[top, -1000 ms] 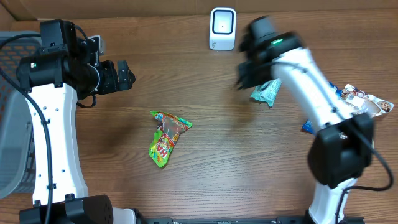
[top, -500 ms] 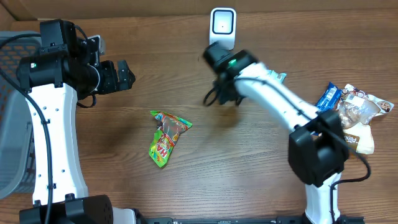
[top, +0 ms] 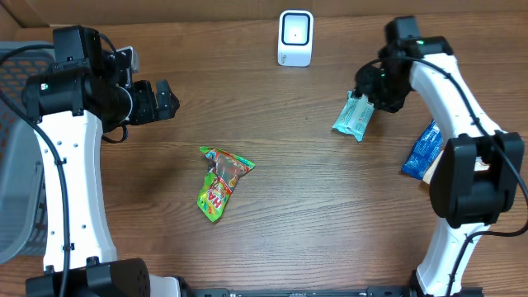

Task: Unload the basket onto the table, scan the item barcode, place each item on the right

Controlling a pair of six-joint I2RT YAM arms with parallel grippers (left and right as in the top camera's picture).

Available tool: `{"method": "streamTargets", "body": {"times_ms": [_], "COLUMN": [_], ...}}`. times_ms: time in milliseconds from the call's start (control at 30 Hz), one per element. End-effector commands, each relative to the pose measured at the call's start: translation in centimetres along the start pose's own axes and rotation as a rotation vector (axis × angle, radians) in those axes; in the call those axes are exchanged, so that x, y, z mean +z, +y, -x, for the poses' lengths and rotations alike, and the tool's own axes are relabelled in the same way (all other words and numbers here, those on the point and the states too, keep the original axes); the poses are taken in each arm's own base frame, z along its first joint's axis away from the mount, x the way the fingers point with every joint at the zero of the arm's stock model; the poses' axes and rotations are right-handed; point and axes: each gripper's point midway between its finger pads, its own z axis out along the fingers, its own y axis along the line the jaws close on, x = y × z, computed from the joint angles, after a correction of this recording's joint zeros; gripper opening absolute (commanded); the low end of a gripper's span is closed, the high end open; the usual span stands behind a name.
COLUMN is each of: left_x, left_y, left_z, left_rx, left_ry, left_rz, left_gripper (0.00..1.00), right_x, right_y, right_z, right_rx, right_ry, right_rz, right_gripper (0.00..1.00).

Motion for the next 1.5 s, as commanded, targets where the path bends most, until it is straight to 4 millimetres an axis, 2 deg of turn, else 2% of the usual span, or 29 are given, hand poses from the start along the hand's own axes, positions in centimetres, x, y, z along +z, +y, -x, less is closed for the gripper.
{"method": "streamTargets", "body": {"times_ms": [0,167,333,633,867,1033,1167,1300,1367,1467], "left_x": [0.0,0.0,0.0,0.0,0.0,0.0,0.0,0.0,0.0,0.0], "left_y": [-0.3,-0.3,-0.3,-0.3,-0.3,-0.3,-0.3,-0.3,-0.3,-0.3], "left_z": [-0.2,-0.2,-0.2,-0.2,-0.2,-0.2,-0.2,-0.2,-0.2,-0.2], "left_rx": [0.024,0.024,0.024,0.024,0.024,0.024,0.024,0.024,0.024,0.024], "left_ry": [0.003,0.003,0.003,0.003,0.003,0.003,0.003,0.003,0.003,0.003], "left_rz": [-0.012,-0.013,-0.013,-0.013,-0.012,-0.013,-0.013,-0.013,-0.013,-0.012], "left_gripper": [1.00,0.99,1.00,1.00,0.99,1.00,1.00,1.00,1.00,1.00], "right_x": [0.7,2.7,4.0,4.8,6.7,7.5,7.9,8.4,8.6,8.4], "right_y": [0.7,-0.7,-2.4,-3.3,-3.3,-1.5,0.0,1.2,1.6,2.2], "right_z": [-1.4,-2.2,-2.0,-1.5,-3.7,-5.3,-6.7,-9.2,-9.9,-10.1], "right_rx": [0.045,0.110,0.186,0.170,0.125,-0.067,-0.356,-0.676,-0.759,-0.781], "right_ry": [0.058,0.066,0.026,-0.024,0.014,0.054,0.082,0.144,0.155,0.152], "right_rz": [0.081,0.050,-0.013,-0.062,-0.075,-0.039,-0.028,-0.036,-0.059,-0.066], "right_gripper": [0.62,0.58,0.59,0.56,0.48,0.46,0.47,0.57,0.62,0.68]}}
